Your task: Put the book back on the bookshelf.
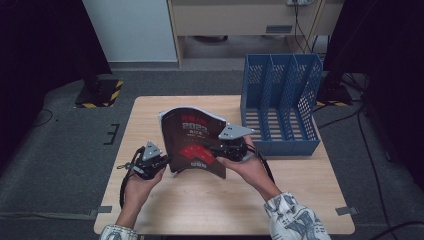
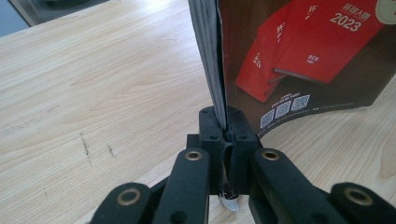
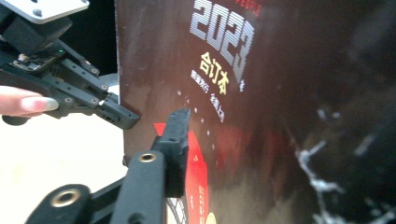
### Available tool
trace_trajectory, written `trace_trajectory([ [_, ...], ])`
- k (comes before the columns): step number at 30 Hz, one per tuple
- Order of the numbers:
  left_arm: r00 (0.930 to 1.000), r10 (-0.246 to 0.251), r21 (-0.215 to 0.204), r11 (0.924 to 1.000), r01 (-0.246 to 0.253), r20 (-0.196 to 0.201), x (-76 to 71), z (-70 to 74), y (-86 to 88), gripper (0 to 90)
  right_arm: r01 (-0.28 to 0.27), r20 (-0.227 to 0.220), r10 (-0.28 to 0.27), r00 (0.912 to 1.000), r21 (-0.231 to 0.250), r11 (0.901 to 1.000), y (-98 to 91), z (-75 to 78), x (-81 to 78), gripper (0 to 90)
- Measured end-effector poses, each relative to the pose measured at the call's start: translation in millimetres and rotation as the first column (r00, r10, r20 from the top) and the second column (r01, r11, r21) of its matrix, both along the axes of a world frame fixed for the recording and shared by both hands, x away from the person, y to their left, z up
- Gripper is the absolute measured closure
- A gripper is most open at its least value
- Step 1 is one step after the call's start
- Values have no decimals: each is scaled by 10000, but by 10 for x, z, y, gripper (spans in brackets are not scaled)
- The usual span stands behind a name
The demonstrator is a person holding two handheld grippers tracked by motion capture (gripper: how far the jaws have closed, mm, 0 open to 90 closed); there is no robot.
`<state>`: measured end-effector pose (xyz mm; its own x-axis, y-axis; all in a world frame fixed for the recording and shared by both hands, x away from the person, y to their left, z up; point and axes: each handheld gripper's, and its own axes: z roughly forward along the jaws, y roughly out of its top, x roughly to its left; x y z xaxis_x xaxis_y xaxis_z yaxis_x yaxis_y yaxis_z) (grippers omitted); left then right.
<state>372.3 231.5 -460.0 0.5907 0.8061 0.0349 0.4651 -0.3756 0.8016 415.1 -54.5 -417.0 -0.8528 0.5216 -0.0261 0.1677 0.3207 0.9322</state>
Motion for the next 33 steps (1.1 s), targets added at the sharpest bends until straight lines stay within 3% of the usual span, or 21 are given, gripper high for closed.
trace_trajectory([
  [4, 10000, -21, 73, 10000, 21, 49, -3, 2, -3, 870, 64, -98, -64, 9999, -24, 10000, 9, -4, 1, 501],
  [12, 9998, -118, 138, 9998, 117, 136, -16, 7, -11, 872, 579, -257, -578, 9980, 24, 9983, -66, 24, 66, 431],
  [18, 9991, -190, 240, 9995, 181, 372, -30, 13, -41, 873, 546, -185, -537, 9984, 516, 9972, -144, 105, 88, 475],
  [26, 9990, -295, 180, 9994, 289, 340, -34, 12, -38, 872, 141, 231, -157, 9996, 691, 9975, -162, 290, 84, 557],
  [33, 9989, -354, 95, 9993, 351, 303, -36, 4, -33, 872, -311, 180, 301, 9994, 552, 9980, -152, 372, 102, 582],
])
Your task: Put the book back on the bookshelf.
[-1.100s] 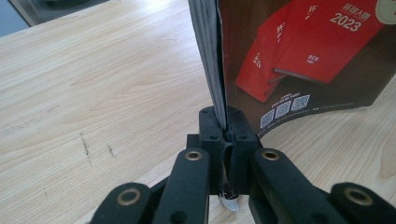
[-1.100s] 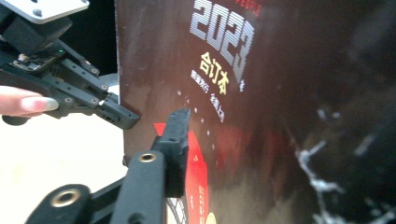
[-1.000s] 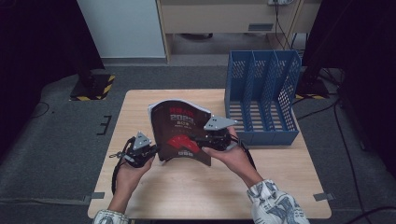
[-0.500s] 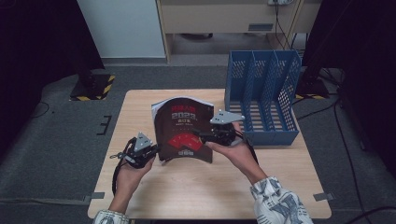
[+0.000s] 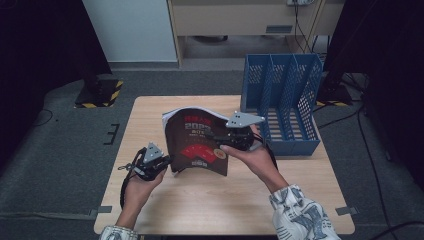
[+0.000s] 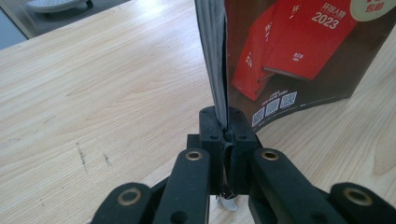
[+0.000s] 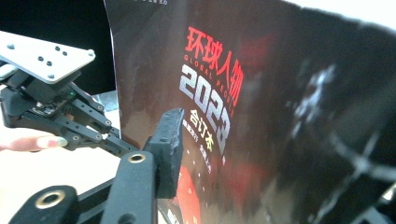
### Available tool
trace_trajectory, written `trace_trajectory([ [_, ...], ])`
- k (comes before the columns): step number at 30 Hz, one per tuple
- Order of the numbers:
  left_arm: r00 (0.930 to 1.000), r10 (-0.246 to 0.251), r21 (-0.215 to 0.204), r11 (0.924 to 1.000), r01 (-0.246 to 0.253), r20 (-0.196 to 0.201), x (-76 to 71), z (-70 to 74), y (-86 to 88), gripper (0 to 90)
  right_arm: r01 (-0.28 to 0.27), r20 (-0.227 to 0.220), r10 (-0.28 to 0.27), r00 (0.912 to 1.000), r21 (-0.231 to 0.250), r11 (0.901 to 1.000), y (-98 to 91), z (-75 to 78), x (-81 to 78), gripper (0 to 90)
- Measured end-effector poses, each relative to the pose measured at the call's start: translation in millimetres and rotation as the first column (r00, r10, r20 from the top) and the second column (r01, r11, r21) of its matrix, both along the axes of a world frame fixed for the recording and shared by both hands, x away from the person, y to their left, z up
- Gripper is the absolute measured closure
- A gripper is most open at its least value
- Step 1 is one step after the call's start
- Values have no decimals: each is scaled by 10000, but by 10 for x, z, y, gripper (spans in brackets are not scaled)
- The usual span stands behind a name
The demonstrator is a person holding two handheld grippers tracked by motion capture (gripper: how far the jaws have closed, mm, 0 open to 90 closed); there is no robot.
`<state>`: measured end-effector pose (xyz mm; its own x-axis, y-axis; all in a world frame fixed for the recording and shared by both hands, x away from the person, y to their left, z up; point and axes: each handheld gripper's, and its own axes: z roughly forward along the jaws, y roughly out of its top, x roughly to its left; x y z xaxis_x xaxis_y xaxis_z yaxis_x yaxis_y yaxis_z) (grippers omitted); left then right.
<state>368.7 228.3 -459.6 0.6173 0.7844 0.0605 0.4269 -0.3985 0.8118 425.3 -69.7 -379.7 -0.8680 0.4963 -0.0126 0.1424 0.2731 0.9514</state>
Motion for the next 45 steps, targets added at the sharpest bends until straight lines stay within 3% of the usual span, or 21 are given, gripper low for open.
trace_trajectory([
  [15, 9999, -46, 53, 10000, 46, -117, 5, -21, 24, 868, -230, 53, 232, 9997, -270, 9994, 42, 78, 18, 741],
  [21, 9999, -35, 35, 10000, 35, -126, 7, -23, 28, 869, -378, 4, 379, 9993, -328, 9987, 78, 90, 24, 732],
  [29, 9999, -74, 29, 10000, 74, -111, 6, -24, 34, 869, -478, -34, 477, 9989, -450, 9978, 98, 85, 26, 797],
  [45, 9999, -76, 9, 10000, 77, -139, 12, -30, 34, 855, -295, -20, 294, 9996, -614, 9977, 98, 105, 3, 870],
])
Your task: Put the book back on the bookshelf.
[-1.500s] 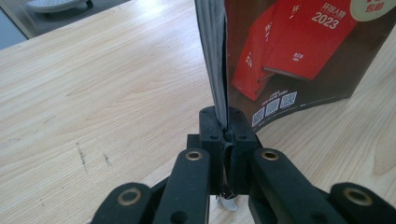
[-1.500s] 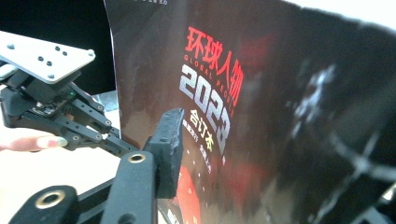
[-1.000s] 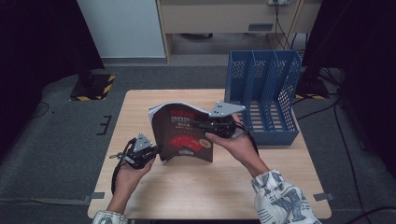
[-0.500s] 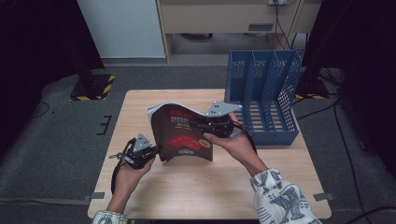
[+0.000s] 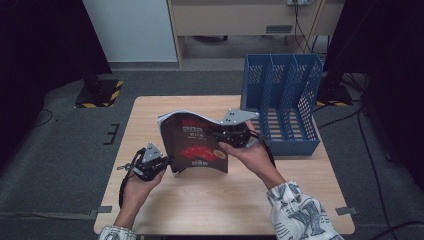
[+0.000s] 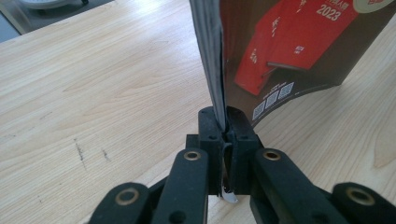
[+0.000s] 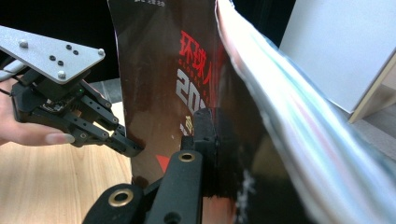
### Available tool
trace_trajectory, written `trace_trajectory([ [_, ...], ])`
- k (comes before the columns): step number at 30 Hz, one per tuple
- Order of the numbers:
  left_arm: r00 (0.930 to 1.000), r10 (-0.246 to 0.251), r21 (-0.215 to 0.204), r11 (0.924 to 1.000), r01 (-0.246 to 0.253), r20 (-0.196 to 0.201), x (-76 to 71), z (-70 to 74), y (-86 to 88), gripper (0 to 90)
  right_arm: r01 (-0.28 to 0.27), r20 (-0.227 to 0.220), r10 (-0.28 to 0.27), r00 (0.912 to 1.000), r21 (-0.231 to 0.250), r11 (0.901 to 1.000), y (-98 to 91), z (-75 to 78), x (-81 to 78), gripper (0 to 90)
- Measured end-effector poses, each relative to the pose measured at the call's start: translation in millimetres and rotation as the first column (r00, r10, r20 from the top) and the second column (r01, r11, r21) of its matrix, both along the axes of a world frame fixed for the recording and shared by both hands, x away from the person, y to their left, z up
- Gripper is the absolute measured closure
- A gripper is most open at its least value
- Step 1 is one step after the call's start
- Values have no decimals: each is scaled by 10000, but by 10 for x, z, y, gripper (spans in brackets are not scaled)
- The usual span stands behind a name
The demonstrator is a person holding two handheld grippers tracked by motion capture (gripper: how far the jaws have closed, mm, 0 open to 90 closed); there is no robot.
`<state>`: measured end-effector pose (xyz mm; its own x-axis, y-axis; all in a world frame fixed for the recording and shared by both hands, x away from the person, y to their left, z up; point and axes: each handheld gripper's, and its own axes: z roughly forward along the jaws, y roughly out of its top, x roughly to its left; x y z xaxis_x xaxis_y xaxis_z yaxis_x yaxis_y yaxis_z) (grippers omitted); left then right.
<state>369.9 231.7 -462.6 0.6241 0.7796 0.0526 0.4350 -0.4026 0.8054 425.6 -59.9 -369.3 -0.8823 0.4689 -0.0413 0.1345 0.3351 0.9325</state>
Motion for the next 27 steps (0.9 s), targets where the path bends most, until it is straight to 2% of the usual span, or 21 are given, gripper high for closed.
trace_trajectory([
  [3, 10000, 75, -35, 10000, -75, 9, 7, -12, 0, 819, 105, 125, -104, 9999, -62, 9999, 4, 17, -28, 870],
  [4, 9997, 262, -220, 9994, -262, 33, 14, -17, 12, 748, 119, 220, -118, 9997, -75, 9999, 5, 28, -43, 871],
  [5, 9997, 262, -220, 9994, -262, 33, 14, -17, 12, 707, 119, 220, -118, 9997, -75, 9999, 5, 28, -43, 871],
  [8, 9984, 541, -411, 9977, -534, 154, 18, -24, 32, 648, 61, 181, -59, 9998, -65, 10000, 4, 41, -54, 871],
  [17, 9934, 1142, -420, 9926, -1139, 68, 53, -113, 76, 409, 59, 179, -61, 9998, 113, 9999, 5, 52, -69, 872],
  [27, 9851, 1696, -259, 9851, -1703, -279, 91, -191, 127, 267, 213, 119, -216, 9997, 254, 9995, 0, 94, -72, 871],
])
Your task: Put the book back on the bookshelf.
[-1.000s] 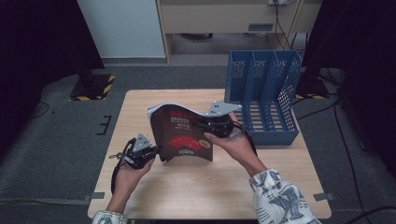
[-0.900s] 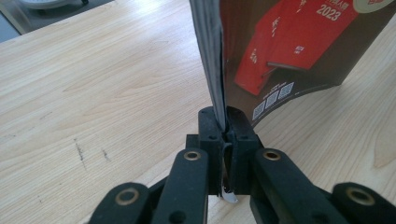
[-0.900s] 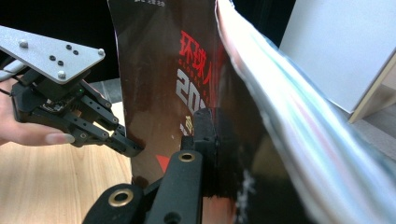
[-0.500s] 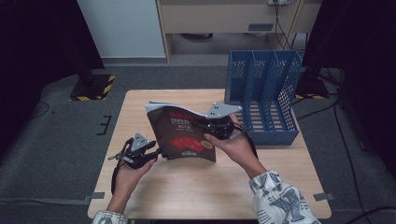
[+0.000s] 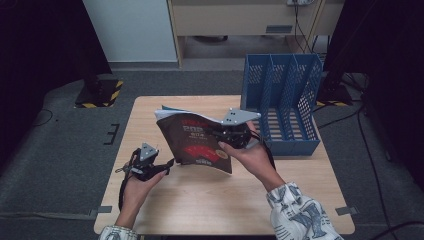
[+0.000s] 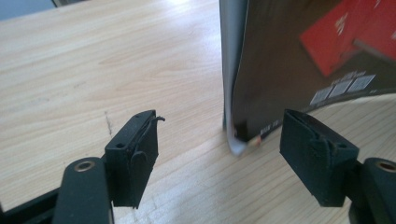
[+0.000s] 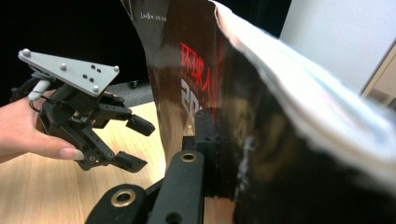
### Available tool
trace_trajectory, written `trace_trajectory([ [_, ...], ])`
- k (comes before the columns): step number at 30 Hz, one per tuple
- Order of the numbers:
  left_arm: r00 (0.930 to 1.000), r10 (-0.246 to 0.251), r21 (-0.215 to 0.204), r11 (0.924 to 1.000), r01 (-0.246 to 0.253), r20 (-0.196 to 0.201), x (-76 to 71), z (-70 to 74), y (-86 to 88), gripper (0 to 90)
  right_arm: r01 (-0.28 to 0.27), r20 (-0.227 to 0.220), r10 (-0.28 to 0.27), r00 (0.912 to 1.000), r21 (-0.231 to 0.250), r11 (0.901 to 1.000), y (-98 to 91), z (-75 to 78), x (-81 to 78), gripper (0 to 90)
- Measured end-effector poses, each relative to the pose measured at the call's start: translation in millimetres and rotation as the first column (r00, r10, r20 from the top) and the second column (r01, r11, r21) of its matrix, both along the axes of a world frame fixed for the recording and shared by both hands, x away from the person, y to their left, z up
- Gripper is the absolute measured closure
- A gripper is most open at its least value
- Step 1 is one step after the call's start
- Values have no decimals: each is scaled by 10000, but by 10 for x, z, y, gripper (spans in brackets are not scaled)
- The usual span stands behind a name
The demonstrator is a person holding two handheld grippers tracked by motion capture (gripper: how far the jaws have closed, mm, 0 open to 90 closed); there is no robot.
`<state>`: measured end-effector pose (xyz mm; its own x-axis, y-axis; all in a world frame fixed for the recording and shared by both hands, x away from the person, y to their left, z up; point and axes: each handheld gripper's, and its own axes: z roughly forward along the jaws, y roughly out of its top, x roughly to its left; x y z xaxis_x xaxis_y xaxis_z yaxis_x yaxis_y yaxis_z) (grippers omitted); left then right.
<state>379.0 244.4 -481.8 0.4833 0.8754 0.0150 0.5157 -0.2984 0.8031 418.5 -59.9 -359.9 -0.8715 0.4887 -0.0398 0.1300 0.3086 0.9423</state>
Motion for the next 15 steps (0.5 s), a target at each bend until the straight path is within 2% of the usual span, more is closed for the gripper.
trace_trajectory([
  [2, 9998, 44, 123, 9999, -41, -211, 14, -33, 0, 230, 44, -9, -44, 10000, 13, 10000, -7, 10, 4, 872],
  [5, 9995, 47, 138, 9999, -42, -322, 31, -69, -5, 183, 131, -52, -130, 9999, 24, 9999, -19, 33, 6, 872],
  [7, 9992, 144, 156, 9998, -138, -369, 45, -102, -8, 117, 214, -53, -215, 9998, -15, 9998, -29, 53, 12, 872],
  [10, 9979, 203, 246, 9995, -188, -622, 69, -170, -13, 63, 325, -69, -325, 9994, -14, 9995, -55, 95, 23, 872],
  [12, 9972, 166, 444, 9989, -134, -730, 74, -210, -20, 59, 376, -35, -377, 9993, -42, 9993, -71, 128, 26, 872],
  [15, 9961, 200, 450, 9989, -162, -860, 79, -237, -22, 58, 452, -1, -452, 9990, -46, 9990, -90, 189, 26, 871],
])
